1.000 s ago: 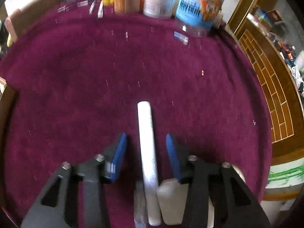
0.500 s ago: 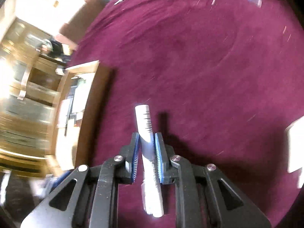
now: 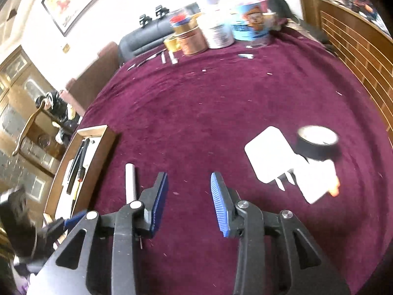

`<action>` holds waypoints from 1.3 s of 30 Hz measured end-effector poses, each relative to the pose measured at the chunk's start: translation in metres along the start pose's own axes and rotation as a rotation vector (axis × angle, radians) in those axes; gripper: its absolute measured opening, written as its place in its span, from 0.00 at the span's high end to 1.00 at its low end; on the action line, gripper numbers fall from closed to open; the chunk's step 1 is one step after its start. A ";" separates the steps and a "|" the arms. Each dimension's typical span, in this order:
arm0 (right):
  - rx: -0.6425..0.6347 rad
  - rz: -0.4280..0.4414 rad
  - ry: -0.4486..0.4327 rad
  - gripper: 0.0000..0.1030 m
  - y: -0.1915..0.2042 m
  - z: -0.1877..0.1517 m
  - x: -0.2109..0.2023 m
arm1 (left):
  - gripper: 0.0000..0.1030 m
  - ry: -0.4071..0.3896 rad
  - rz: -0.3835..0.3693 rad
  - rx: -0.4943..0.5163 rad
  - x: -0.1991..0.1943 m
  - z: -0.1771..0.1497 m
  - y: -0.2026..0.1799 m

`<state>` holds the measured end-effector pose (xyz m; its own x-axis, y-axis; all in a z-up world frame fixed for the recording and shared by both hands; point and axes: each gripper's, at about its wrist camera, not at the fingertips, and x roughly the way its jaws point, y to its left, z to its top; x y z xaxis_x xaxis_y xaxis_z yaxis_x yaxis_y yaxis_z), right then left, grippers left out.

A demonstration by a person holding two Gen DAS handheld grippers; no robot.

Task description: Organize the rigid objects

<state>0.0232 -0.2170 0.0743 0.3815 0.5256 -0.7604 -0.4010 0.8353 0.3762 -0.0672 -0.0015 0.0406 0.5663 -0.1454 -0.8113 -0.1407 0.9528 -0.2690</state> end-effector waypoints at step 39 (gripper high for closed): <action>0.036 0.027 0.066 0.67 0.006 -0.056 0.019 | 0.88 0.034 0.046 0.158 0.027 -0.026 -0.028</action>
<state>-0.0189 -0.2112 0.0321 0.3145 0.5369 -0.7829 -0.3799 0.8270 0.4145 -0.0694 -0.0395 0.0127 0.5339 -0.1066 -0.8388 -0.0347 0.9884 -0.1477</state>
